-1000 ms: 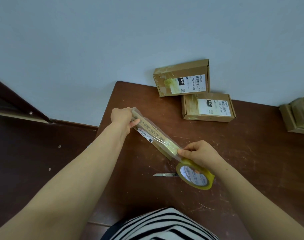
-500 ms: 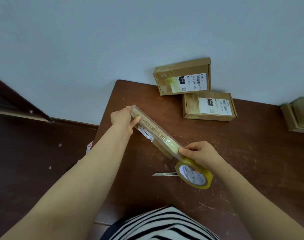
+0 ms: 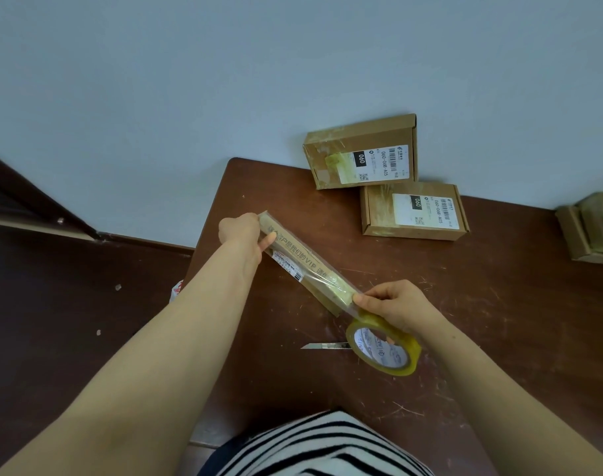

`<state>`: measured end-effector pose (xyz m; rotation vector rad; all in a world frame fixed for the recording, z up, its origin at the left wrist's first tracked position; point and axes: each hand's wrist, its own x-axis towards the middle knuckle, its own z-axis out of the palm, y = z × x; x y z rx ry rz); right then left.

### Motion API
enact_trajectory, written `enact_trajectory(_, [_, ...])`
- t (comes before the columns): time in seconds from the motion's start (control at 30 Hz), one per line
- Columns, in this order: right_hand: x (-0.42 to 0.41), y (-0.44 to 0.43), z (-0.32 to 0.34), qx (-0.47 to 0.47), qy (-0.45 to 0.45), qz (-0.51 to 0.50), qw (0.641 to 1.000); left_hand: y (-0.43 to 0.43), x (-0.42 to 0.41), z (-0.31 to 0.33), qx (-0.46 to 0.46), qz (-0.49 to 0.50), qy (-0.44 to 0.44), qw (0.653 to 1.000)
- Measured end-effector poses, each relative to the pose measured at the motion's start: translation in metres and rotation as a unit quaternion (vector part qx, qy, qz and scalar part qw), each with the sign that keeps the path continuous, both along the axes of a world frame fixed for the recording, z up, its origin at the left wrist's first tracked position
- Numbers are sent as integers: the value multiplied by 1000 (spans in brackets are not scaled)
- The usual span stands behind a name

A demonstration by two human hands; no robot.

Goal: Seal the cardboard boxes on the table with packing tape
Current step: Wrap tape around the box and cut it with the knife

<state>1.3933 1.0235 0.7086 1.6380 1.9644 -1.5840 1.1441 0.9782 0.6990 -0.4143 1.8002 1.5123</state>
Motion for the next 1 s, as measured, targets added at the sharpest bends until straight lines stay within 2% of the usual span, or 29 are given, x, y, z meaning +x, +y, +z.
enact_trajectory(0.17, [0,2,0,10,3,-6,1000,2,1,2,-2,-17,-22,1000])
enact_trajectory(0.37, [-1,0,4,-13,5,-14,1000,3,1,0,-24,-34,1,999])
enact_trajectory(0.5, [-2,-2,3,-18,9,-12,1000,3,-4,-1,-56,-83,5,995])
enact_trajectory(0.7, [-1,-6,0,-2,5,1,1000,-4,-13,-3,-51,-75,-103,991])
enact_trajectory(0.83, [-1,-5,-1,-6,8,-2,1000,-12,-21,-4,-48,-67,-207,975])
enact_trajectory(1.0, [-3,-6,-2,-7,-5,21,1000,-17,-32,-3,-75,-193,-239,949])
